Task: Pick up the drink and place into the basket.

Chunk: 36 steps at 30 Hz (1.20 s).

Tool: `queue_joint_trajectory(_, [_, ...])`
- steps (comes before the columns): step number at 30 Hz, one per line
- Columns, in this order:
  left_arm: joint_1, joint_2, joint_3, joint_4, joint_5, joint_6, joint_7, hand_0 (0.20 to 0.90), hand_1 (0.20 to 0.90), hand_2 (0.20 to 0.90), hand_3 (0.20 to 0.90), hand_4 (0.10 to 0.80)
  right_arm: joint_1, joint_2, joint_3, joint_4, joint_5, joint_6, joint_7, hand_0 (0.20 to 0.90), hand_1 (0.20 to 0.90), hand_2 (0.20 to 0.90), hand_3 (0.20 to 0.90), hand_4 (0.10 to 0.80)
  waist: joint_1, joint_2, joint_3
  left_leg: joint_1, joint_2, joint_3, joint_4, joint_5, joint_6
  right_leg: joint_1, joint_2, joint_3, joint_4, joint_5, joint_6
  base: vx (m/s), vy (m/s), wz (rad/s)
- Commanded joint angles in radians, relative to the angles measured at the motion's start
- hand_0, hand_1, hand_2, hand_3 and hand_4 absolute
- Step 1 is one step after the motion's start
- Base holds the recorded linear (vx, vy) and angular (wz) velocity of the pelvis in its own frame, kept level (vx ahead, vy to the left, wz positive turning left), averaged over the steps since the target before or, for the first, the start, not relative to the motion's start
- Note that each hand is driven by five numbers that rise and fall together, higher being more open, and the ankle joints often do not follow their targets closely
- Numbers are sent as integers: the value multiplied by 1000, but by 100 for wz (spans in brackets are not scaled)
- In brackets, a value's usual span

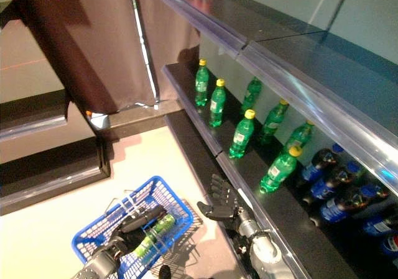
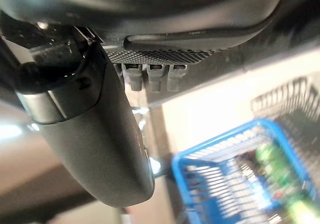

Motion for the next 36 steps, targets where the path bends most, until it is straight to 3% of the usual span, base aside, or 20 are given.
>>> queue_joint_trajectory(1, [-188, -32, 110, -157, -79, -281, -139, 300, 300, 300, 200, 100, -28, 0, -29, -104, 112, -130, 58, 900, 900, 900, 900, 800, 7, 6, -105, 69, -48, -46, 55, -190, -10, -54, 35, 5, 2, 26, 34, -6, -4, -29])
queue_joint_trajectory(7, [-129, -44, 173, -11, -92, -329, -165, 300, 300, 300, 200, 100, -11, 29, -52, -71, 164, -132, 81, 900, 900, 900, 900, 800, 0, 7, -111, 62, -43, -44, 61, -194, -11, -62, 44, 31, 1, 26, 28, -2, -7, -24])
queue_joint_trajectory(16, [-113, -51, 217, 95, -153, -363, -162, 300, 300, 300, 200, 100, -15, 16, -63, -27, 116, -149, 61, 900, 900, 900, 900, 800, 4, 6, -104, 44, -37, -66, 94, -198, -15, -78, 50, 29, 41, 8, 13, 20, -22, -16])
queue_joint_trajectory(24, [-104, -60, 264, 139, -141, -436, -89, 300, 300, 300, 200, 100, -6, -9, -53, -13, 66, -156, 30, 900, 900, 900, 900, 800, 9, 0, -76, -14, -37, -116, 237, -230, -25, -119, 38, -4, 166, -45, -19, 43, -62, 11])
queue_joint_trajectory(25, [-99, -59, 280, 141, -141, -443, -93, 300, 300, 300, 200, 100, 0, -20, -56, -20, 51, -157, 22, 900, 900, 900, 900, 800, 13, -8, -60, -47, -45, -126, 310, -240, -23, -132, 28, -11, 195, -53, -27, -3, -25, 18])
queue_joint_trajectory(28, [-61, -56, 326, 123, -158, -452, -121, 300, 300, 300, 200, 100, 9, -48, -70, -34, 35, -167, 29, 900, 900, 900, 900, 800, 33, -10, -19, -148, -78, -176, 455, -201, -6, -162, 27, 7, 252, -68, -42, -14, 24, 3])
queue_joint_trajectory(30, [-41, -53, 350, 122, -173, -457, -142, 300, 300, 300, 200, 100, 0, -56, -74, -32, 32, -164, 32, 900, 900, 900, 900, 800, 46, 0, -9, -149, -88, -213, 414, -192, 8, -182, 35, 32, 278, -80, -41, 39, 167, -6])
queue_joint_trajectory(33, [-26, -50, 374, 126, -199, -457, -168, 300, 300, 300, 200, 100, -27, -69, -82, -10, 12, -161, 12, 900, 900, 900, 900, 800, 60, 39, -7, -136, -37, -260, 213, -85, -38, -187, 53, 48, 289, -107, -40, 91, 337, -2])
queue_joint_trajectory(36, [-25, -58, 395, 119, -199, -442, -165, 300, 300, 300, 200, 100, -23, -88, -113, -1, -2, -153, -19, 900, 900, 900, 900, 800, 61, 64, -3, -166, 8, -243, 146, 11, -78, -158, 33, 60, 277, -123, -28, 136, 410, -6])
